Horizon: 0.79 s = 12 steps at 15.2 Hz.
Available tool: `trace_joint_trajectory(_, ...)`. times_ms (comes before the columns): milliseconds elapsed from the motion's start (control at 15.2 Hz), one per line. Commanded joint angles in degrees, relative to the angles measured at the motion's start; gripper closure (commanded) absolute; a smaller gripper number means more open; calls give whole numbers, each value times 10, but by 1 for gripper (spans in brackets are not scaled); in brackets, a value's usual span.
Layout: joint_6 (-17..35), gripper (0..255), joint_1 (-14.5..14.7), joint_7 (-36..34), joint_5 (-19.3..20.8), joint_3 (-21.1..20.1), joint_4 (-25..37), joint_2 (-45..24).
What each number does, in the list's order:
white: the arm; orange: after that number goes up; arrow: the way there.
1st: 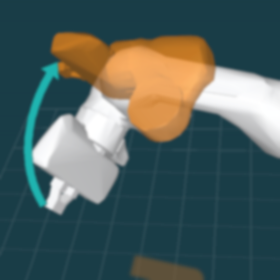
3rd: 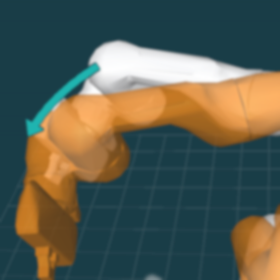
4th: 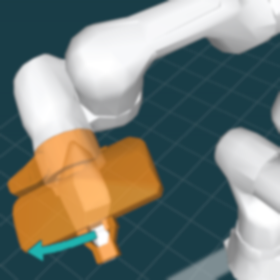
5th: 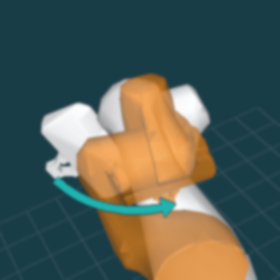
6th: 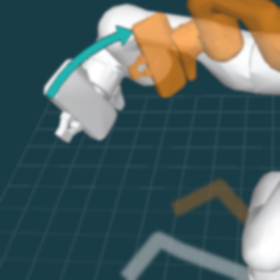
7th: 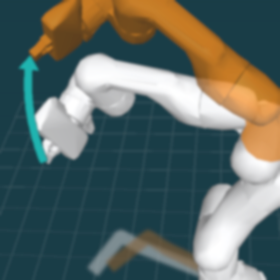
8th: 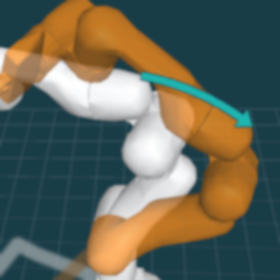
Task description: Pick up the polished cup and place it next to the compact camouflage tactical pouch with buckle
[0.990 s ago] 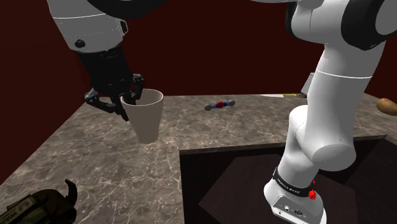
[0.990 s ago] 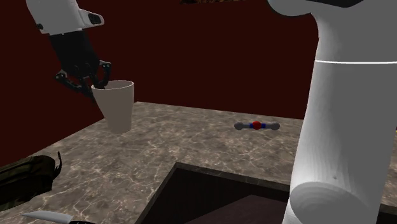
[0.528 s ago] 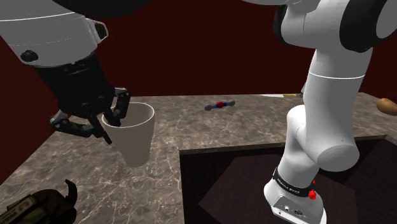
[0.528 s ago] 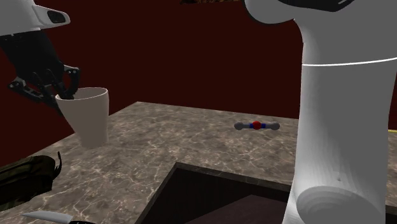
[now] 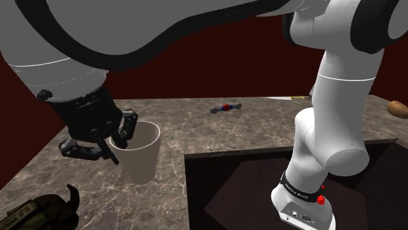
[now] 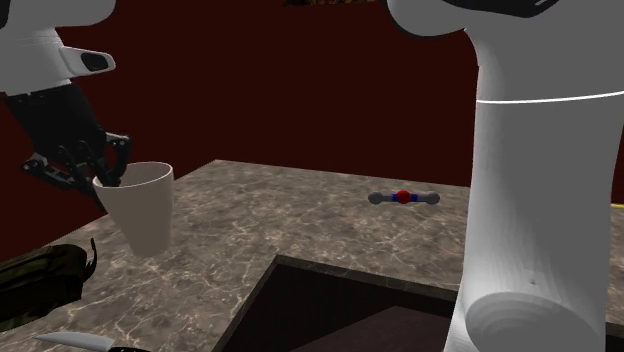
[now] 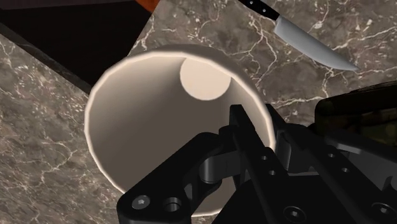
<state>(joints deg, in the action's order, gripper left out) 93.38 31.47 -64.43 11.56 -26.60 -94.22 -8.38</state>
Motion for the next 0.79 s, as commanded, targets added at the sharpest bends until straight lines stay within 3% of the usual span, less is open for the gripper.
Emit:
trace_joint_trajectory(0,16,255,-1,-2,1,1,-15,-1)
trace_joint_trajectory(726,96,255,-3,-16,9,3,-86,-12)
